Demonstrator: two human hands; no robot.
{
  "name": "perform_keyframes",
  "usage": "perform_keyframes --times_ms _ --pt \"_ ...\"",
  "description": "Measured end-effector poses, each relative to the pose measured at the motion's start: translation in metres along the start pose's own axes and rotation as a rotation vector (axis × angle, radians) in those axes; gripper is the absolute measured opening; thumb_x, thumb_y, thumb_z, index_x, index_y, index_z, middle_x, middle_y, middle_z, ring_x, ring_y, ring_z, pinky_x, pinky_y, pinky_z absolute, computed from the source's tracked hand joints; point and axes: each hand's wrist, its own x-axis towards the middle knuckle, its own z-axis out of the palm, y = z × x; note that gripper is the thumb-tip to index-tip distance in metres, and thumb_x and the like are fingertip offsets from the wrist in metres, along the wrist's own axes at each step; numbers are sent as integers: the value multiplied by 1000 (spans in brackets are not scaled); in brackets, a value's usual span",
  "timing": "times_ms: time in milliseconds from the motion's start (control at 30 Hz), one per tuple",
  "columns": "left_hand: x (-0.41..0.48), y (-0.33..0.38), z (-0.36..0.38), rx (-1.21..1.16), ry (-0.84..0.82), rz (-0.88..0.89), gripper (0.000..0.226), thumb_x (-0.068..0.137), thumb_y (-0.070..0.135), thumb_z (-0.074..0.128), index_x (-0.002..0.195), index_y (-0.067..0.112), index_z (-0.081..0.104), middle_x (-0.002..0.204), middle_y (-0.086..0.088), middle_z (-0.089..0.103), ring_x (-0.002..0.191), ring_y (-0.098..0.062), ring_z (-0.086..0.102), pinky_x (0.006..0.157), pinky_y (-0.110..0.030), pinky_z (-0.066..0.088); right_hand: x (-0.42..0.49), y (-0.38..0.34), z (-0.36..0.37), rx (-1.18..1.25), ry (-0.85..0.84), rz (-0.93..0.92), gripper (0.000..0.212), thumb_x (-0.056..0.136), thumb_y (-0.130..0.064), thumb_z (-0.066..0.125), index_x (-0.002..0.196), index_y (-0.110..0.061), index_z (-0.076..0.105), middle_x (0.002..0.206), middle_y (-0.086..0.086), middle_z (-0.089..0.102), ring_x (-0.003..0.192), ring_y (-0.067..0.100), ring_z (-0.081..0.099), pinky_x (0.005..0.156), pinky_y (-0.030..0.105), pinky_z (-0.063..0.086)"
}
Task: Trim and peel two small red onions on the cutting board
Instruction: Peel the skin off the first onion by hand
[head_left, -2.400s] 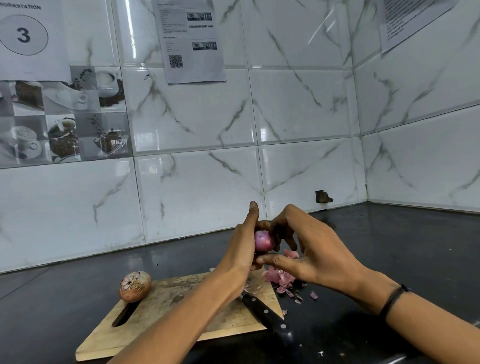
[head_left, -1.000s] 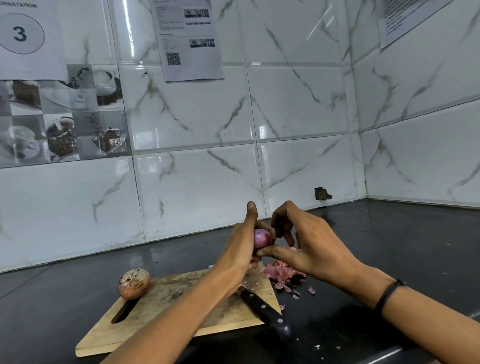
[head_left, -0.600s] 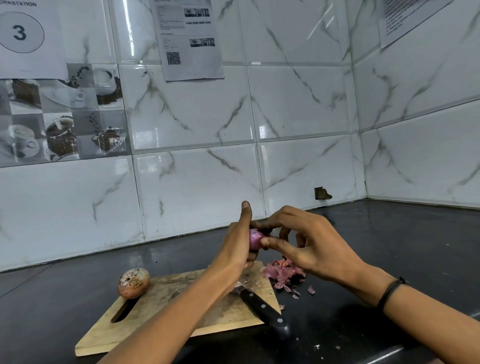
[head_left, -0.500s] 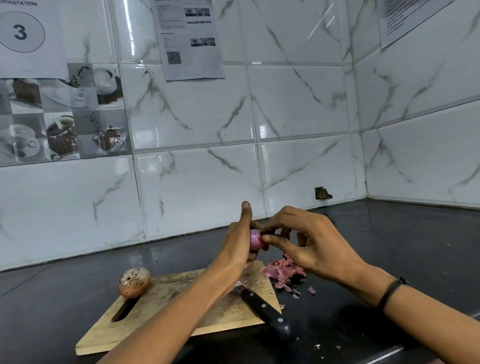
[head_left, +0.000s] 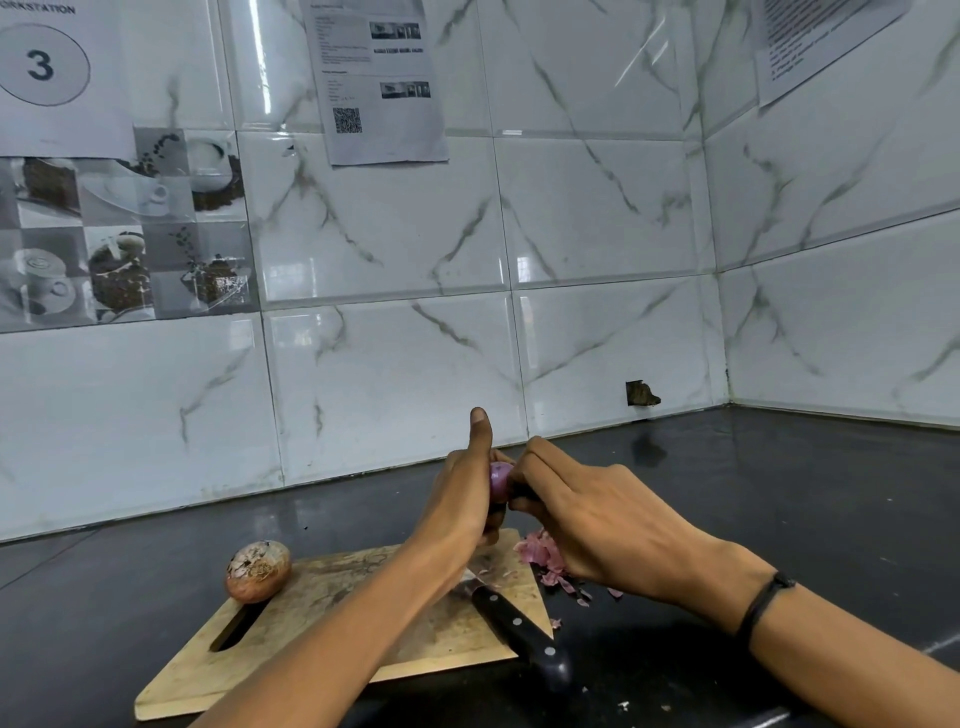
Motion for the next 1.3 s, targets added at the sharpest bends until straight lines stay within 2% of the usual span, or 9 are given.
perform_keyframes --times_ms 67,200,367,467,633,867,1100,1233,1300 --pt "0 -1 -1 -4 -13 -8 70 98 70 19 55 20 40 50 3 27 42 -12 20 41 -20 21 -1 0 -2 63 33 18 19 100 -32 54 113 -20 46 102 -8 44 58 15 41 44 33 38" --pt "0 -3 -1 -28 -35 -31 70 98 71 21 78 12 52 50 2 30 39 -9 24 40 -20 22 -3 1 -4 134 52 51 20 106 -41 37 108 -23 45 97 -11 42 63 16 48 55 38 46" --pt "1 -2 -1 -8 -39 -30 74 98 72 20 80 11 58 65 -10 41 43 -11 31 41 -19 27 -2 -1 -5 122 80 52 15 103 -42 41 97 -28 42 87 -16 38 61 14 43 51 36 44" --pt "-1 0 -1 -26 -28 -35 74 99 71 21 81 11 61 53 1 36 42 -10 29 42 -19 25 -3 0 -7 144 122 71 14 101 -40 45 97 -27 45 89 -14 43 59 15 47 49 39 44" --pt "-3 2 0 -50 -50 -13 72 99 70 22 72 15 59 49 3 35 40 -10 27 39 -19 25 -3 0 -13 209 222 93 23 96 -43 52 111 -26 51 107 -18 48 62 14 56 50 35 47" --pt "-4 2 2 -65 -108 -19 74 98 69 24 100 8 64 62 -1 63 37 -6 41 38 -15 28 -3 7 -6 293 240 95 45 89 -61 66 116 -26 56 109 -20 49 74 9 57 58 37 53" --pt "-16 8 12 -37 -144 13 65 103 61 19 80 13 58 38 11 47 29 1 41 34 -10 31 -3 11 -3 399 245 85 32 88 -60 66 101 -38 48 96 -17 49 72 14 54 62 40 51" --pt "-18 7 12 -2 -119 -19 66 100 66 18 78 17 56 38 11 41 30 -2 36 36 -12 27 -3 10 -3 424 210 74 30 89 -54 66 102 -31 51 96 -17 48 69 15 52 61 38 49" --pt "-17 5 12 -31 -124 -40 67 99 69 20 69 17 52 44 7 35 35 -6 29 38 -16 23 -4 10 0 399 182 54 21 91 -38 66 99 -28 50 94 -19 44 68 13 50 60 39 48"
